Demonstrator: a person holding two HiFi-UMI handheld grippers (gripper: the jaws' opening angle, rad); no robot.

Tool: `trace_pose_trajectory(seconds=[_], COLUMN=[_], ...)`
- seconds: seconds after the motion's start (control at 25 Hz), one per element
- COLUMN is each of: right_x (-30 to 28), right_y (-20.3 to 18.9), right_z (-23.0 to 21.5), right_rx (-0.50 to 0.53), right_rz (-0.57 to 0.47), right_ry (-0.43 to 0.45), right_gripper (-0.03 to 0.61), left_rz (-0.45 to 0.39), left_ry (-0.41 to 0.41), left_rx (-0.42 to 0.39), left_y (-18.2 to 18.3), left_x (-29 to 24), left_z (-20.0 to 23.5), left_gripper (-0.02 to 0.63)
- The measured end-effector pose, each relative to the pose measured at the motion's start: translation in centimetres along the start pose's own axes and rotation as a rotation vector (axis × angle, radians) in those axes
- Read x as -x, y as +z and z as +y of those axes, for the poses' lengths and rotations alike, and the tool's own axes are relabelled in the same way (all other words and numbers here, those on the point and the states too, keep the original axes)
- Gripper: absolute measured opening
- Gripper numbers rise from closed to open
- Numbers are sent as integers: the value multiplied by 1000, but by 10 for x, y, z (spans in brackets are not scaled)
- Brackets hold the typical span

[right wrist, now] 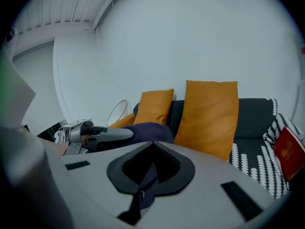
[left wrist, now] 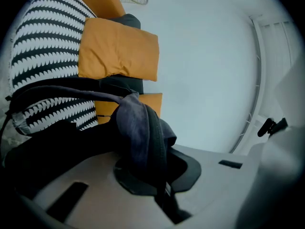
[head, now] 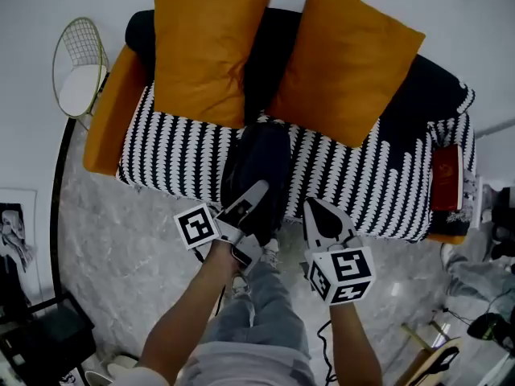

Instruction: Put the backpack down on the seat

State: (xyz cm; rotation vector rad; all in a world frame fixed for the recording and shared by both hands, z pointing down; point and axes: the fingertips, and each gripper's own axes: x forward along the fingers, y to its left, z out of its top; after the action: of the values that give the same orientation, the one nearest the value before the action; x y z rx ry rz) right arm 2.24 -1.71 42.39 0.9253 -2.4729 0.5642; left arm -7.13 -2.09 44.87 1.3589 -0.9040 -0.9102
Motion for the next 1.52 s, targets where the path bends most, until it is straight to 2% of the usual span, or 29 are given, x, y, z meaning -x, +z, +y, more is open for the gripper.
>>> trace_pose_trajectory(seconds=[0.4,0.64,0.84,1.12,1.36,1.52], right_x=[-37,-56,-73,-97,-107,-115], right_y=[4,14,27,42,52,60], right_z=[-39,-47,-49,-60,-75,-82], right_rx=[-56,-84,-123,-183,-228,-245], right_rz=[6,-6,-22,-41,-65,-75], right_ry=[12,-9,-52,-138,-216,-253], right_gripper=[2,2,2,2,2,2], left_rz=[77,175,307,546,749,852], left_ry=[25,22,27,15,-24,-89], left_rx=[-50,-71,-96,-149,-237,-287], left_y=[16,23,34,43,46,50], left_x=[-56,-77,-87,-109,-128,-139], left_z=[19,17,13,13,10,4], left_gripper=[6,6,6,8,8,8])
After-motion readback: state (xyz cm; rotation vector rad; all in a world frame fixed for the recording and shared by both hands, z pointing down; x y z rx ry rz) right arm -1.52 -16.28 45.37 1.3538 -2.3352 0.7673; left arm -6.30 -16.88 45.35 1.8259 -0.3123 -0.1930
